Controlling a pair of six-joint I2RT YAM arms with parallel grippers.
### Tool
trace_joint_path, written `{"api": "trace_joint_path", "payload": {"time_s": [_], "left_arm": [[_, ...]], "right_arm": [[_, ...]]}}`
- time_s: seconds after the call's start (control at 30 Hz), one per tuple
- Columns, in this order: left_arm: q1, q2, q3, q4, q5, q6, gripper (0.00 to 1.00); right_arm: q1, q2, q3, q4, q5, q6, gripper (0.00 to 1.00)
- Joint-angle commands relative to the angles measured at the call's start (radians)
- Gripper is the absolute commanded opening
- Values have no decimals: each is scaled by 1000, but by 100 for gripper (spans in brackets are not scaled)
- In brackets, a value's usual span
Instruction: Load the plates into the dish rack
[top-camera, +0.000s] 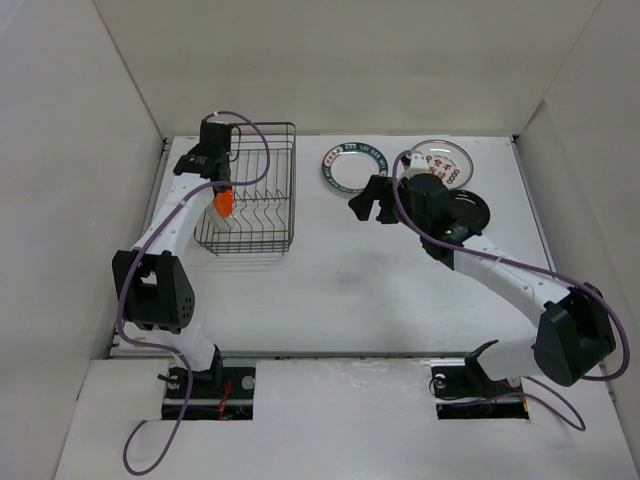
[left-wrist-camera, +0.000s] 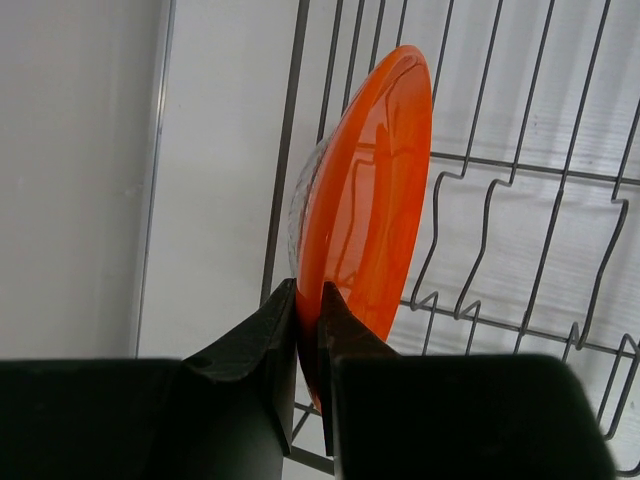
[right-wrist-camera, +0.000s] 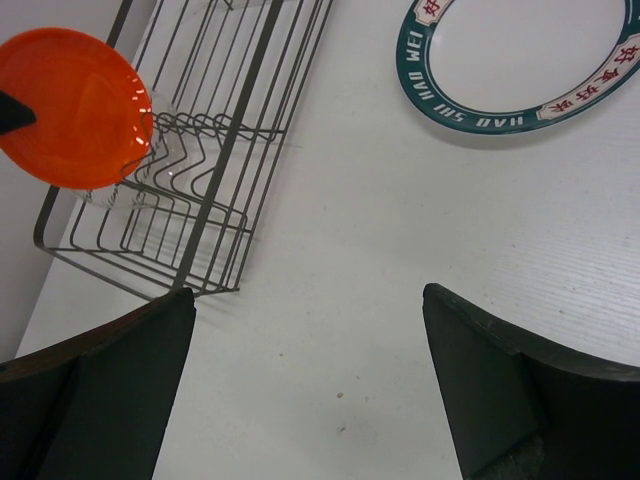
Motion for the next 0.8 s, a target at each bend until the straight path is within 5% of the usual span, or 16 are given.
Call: {"api": "trace_joint_path", "payload": {"time_s": [0.0,0.23,0.57,0.77], "left_arm": [[4,-30,-25,9,-26,-8,0],[4,-51,-59,9,15,-8,1],[4,-71,-69,0,69,1,48],[4,-126,-4,-9,127,21,65]], "right_arm": [[-8,1,39,20,-13,0,100],[-8,1,39,20,-23,9,100],[-17,28,30,20,5,28,100],[-182,-2,-27,20,51,51,100]]}}
